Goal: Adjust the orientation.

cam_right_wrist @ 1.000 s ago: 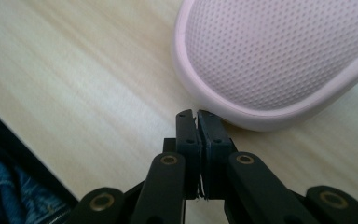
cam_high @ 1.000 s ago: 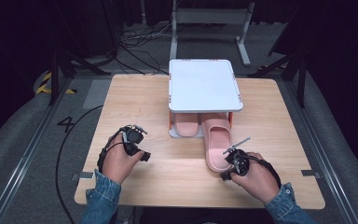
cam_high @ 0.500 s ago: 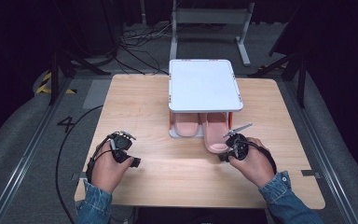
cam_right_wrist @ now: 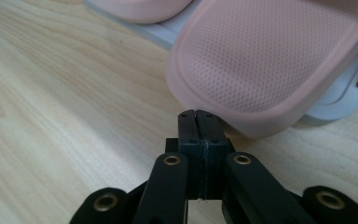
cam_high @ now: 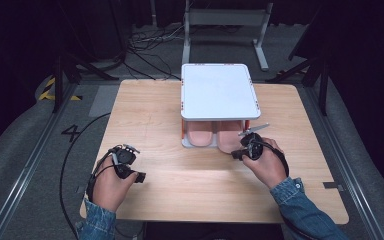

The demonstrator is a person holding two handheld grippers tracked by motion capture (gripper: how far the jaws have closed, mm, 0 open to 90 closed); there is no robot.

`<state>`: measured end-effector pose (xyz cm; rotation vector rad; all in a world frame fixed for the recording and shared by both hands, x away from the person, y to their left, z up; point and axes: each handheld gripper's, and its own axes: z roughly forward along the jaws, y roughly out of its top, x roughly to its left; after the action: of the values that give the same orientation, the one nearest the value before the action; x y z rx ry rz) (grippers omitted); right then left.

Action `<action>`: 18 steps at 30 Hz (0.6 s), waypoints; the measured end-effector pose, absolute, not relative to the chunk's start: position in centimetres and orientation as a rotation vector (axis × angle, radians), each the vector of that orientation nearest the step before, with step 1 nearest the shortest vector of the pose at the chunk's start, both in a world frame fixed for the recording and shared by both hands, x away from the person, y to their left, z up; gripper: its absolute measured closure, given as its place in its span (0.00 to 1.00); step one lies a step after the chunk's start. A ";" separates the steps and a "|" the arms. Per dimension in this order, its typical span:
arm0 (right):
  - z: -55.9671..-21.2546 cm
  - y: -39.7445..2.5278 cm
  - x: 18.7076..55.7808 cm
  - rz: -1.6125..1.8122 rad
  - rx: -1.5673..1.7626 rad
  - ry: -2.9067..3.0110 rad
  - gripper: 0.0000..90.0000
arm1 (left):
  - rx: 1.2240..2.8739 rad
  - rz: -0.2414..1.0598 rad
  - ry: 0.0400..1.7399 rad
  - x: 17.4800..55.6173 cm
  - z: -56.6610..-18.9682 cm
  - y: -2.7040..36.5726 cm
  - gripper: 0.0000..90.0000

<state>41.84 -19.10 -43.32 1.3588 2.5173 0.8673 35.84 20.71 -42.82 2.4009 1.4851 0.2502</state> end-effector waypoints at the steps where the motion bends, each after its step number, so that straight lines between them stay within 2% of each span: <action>1: -43.4 -19.1 42.0 0.873 1.352 2.509 1.00 | 2.406 0.253 1.479 35.9 -42.8 20.7 0.28; 18: -44.9 -19.1 43.5 0.992 1.280 2.418 1.00 | 2.435 0.233 1.428 37.3 -43.0 19.2 0.28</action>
<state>43.54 -19.06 -44.86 1.2799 2.4183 0.9924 37.30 19.24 -42.99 2.4351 1.4279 0.2329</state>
